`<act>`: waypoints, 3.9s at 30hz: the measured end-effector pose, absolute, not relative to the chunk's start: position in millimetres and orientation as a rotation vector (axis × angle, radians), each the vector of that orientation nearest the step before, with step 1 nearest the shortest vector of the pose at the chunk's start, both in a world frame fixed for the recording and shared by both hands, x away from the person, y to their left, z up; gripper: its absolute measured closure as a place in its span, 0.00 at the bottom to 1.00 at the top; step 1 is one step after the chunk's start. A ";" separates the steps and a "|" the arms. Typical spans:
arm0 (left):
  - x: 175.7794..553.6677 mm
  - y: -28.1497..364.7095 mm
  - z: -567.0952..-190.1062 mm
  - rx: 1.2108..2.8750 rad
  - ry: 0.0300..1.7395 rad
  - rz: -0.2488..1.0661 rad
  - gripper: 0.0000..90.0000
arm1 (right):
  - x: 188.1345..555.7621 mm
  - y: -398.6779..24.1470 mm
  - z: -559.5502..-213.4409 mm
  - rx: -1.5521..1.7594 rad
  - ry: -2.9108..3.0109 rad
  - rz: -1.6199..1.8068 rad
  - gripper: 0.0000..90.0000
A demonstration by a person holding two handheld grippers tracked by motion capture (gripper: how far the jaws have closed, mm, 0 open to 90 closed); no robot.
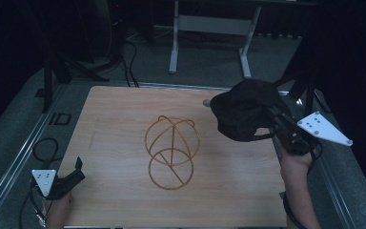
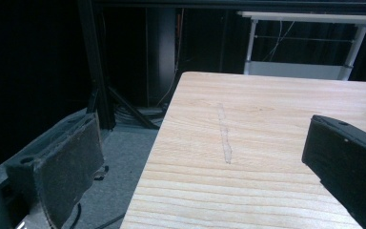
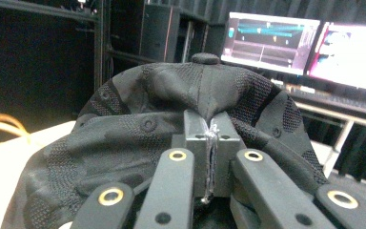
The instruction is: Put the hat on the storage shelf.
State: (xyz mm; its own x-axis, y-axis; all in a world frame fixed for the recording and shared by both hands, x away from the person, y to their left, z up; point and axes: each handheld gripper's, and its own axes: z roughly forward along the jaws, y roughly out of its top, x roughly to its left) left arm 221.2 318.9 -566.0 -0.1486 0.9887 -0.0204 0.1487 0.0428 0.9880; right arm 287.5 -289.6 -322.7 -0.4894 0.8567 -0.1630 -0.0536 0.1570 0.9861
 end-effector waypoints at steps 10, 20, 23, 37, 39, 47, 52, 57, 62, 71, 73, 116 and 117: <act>221.1 318.9 -566.0 1.224 1.445 1.217 0.01 | 285.1 -264.8 -290.5 0.700 1.622 1.499 0.99; 221.0 319.1 -566.0 1.225 1.443 1.215 0.01 | 286.6 -229.9 -280.4 0.633 1.659 1.544 0.99; 221.0 319.0 -566.0 1.226 1.443 1.216 0.01 | 286.9 -217.1 -278.4 0.612 1.675 1.561 0.99; 220.9 319.2 -566.1 1.224 1.439 1.214 0.01 | 286.3 -163.1 -279.3 0.518 1.753 1.631 0.99; 220.8 319.3 -566.1 1.223 1.438 1.213 0.01 | 286.2 -155.5 -281.3 0.505 1.764 1.639 0.99; 220.8 319.2 -566.1 1.220 1.438 1.207 0.01 | 282.6 -134.3 -293.5 0.477 1.814 1.686 0.99; 220.8 319.3 -566.1 1.221 1.437 1.207 0.01 | 280.8 -126.5 -309.4 0.474 1.872 1.667 0.98; 220.5 319.4 -566.1 1.225 1.436 1.209 0.01 | 280.4 -127.0 -327.6 0.494 1.919 1.646 0.98; 220.6 319.3 -566.0 1.228 1.436 1.210 0.01 | 281.3 -130.7 -344.0 0.525 1.954 1.628 0.98; 220.6 319.3 -566.0 1.226 1.436 1.209 0.01 | 278.0 -133.5 -362.9 0.567 2.031 1.572 0.98; 220.6 319.2 -566.0 1.227 1.436 1.209 0.01 | 276.6 -134.9 -366.3 0.580 2.038 1.565 0.98; 221.1 319.0 -566.0 1.229 1.438 1.212 0.01 | 276.3 -155.1 -382.1 0.733 2.082 1.552 0.48; 221.0 319.0 -566.0 1.229 1.438 1.212 0.01 | 277.7 -157.2 -381.6 0.739 2.080 1.551 0.47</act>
